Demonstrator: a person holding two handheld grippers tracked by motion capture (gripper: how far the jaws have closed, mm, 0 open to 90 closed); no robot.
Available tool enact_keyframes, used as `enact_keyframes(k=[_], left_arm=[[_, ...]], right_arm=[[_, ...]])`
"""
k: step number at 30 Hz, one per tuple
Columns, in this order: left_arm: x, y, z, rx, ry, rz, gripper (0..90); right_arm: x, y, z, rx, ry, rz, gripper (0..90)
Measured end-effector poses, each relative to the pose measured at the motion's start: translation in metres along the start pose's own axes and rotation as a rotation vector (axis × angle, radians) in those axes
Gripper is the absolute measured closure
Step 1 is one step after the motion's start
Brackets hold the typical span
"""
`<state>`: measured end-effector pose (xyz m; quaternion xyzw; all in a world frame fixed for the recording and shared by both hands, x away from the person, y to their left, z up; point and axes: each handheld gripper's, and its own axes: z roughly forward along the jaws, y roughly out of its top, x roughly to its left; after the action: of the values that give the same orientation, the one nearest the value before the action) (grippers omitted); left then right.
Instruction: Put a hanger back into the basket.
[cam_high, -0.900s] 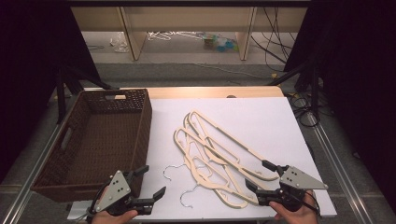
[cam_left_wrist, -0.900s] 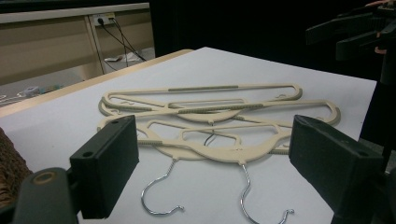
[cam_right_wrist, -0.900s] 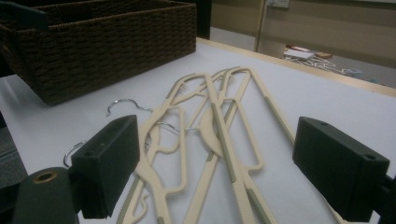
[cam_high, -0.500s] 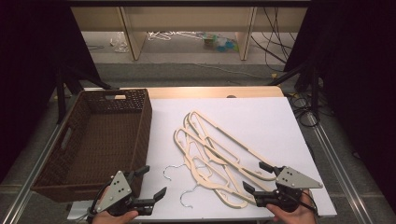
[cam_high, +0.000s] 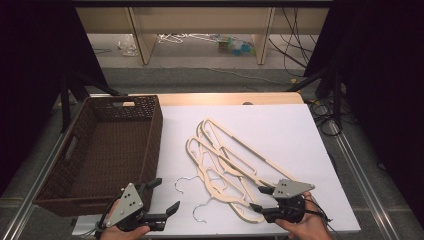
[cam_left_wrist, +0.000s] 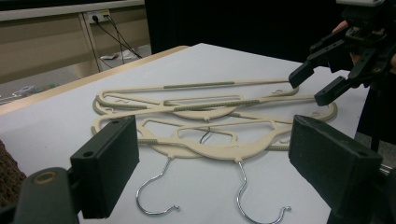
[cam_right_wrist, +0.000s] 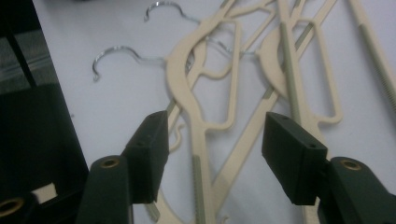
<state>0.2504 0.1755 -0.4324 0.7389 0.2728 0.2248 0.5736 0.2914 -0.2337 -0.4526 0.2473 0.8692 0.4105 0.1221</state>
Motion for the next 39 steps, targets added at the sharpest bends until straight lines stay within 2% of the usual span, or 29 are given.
enact_keyframes(k=[1,5,9,11,12,17,18,19,22,24,29,30,32,35,37,39], left_arm=[[-0.001,0.0,0.0,0.002,0.0,-0.008,16.0],[0.0,0.0,0.001,0.004,-0.004,0.015,16.2],[0.0,0.0,0.002,-0.006,-0.011,0.012,16.2],[0.0,0.0,0.002,0.008,-0.009,0.021,16.2],[0.0,0.0,0.002,0.01,-0.008,0.018,16.3],[-0.001,-0.001,0.003,0.019,-0.003,0.014,16.3],[-0.002,-0.001,0.004,0.009,-0.01,0.009,16.3],[-0.002,-0.001,0.004,0.011,-0.008,0.006,16.4],[-0.002,-0.001,0.003,0.018,-0.003,0.02,16.4],[-0.002,-0.001,0.003,0.017,-0.003,0.024,16.6],[-0.003,-0.001,0.004,0.021,-0.004,0.018,16.6],[-0.002,-0.001,0.004,0.022,-0.008,0.041,16.6],[-0.003,-0.001,0.005,0.022,-0.006,0.023,16.7],[-0.005,-0.002,0.006,0.02,-0.012,0.021,16.7],[-0.005,-0.001,0.006,0.033,-0.007,0.042,16.9],[-0.007,-0.001,0.006,0.038,-0.012,0.053,17.2]], right_arm=[[0.0,0.0,0.002,0.018,0.004,0.002,45.1],[-0.002,0.0,0.01,0.1,0.041,-0.013,51.9],[-0.003,-0.002,0.021,0.16,0.065,-0.017,55.6],[-0.003,0.0,0.025,0.194,0.081,-0.038,57.6],[-0.003,0.0,0.028,0.191,0.083,-0.045,58.6],[-0.003,0.002,0.037,0.244,0.093,-0.064,62.2],[-0.004,0.003,0.038,0.251,0.107,-0.07,63.1],[-0.004,0.003,0.039,0.254,0.106,-0.06,63.6],[-0.004,0.004,0.043,0.265,0.117,-0.074,65.5],[-0.004,0.006,0.043,0.289,0.117,-0.075,66.3],[-0.004,0.008,0.044,0.299,0.096,-0.061,72.7],[-0.004,0.008,0.044,0.299,0.096,-0.063,72.9],[-0.004,0.008,0.044,0.309,0.095,-0.068,72.9],[-0.002,0.009,0.044,0.31,0.084,-0.069,73.7],[-0.001,0.009,0.043,0.319,0.094,-0.07,77.9],[-0.001,0.01,0.042,0.33,0.099,-0.079,78.2]])
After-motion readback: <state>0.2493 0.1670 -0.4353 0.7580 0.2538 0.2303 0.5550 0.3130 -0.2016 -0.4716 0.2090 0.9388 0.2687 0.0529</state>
